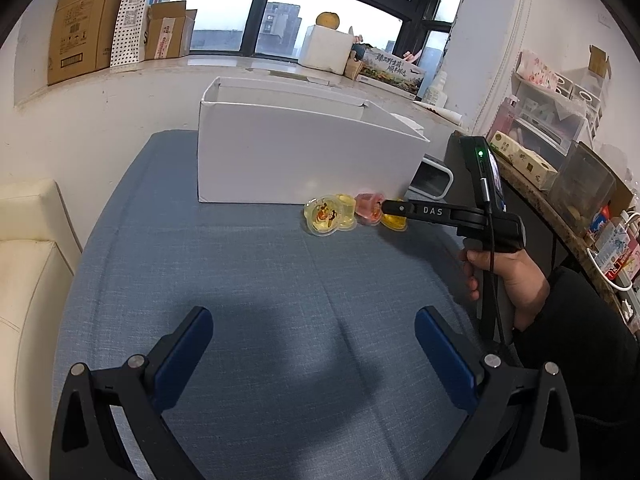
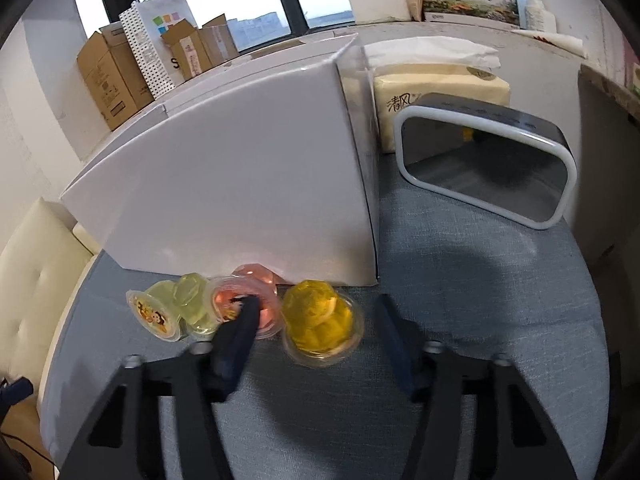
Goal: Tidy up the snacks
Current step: 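Withdraw both tools and move the right tool toward the remaining cups, then grasp the orange jelly cup with the right tool, then grasp the yellow cartoon-lid jelly cup with the left tool while the right tool holds the orange cup, then lower both held jelly cups into the white box and open both tools, then withdraw both tools from the box toward the last two jelly cups, then grasp the pink cartoon-lid jelly cup with the right tool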
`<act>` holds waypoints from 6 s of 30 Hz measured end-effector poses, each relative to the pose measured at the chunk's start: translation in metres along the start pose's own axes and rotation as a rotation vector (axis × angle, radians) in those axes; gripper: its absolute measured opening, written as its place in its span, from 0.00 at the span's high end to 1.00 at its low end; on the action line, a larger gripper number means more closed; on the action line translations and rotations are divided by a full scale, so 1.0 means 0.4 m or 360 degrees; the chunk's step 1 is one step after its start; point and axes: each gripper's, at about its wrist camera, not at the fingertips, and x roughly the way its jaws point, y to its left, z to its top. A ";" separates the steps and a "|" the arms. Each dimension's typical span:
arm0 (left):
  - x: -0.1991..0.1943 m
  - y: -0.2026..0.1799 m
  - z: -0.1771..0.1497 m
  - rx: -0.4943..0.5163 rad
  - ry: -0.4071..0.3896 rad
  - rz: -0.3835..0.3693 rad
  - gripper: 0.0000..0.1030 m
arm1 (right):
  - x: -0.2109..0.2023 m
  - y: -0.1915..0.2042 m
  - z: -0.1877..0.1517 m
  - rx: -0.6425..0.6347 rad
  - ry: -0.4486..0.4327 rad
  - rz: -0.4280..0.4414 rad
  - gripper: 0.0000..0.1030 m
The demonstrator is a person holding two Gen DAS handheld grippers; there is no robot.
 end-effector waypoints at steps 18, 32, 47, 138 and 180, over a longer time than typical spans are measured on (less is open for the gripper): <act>0.082 -0.010 0.050 0.0032 0.0022 0.0082 0.00 | -0.157 0.064 -0.105 -0.0222 -0.0066 -0.0013 0.66; 0.324 -0.044 0.200 0.0169 0.0117 0.0033 0.00 | -0.290 0.073 -0.219 -0.0194 -0.0092 0.0054 0.66; 0.428 -0.049 0.211 0.0212 0.0233 -0.0041 0.53 | -0.299 0.065 -0.235 -0.0182 -0.0074 0.0045 0.66; -0.089 0.015 0.005 0.0026 -0.0181 -0.0006 0.00 | -0.068 0.148 -0.070 -0.0230 -0.0010 0.0117 0.00; -0.056 0.043 -0.015 -0.0002 -0.0129 0.0036 0.00 | 0.003 0.141 -0.019 -0.0280 0.0056 0.0062 0.25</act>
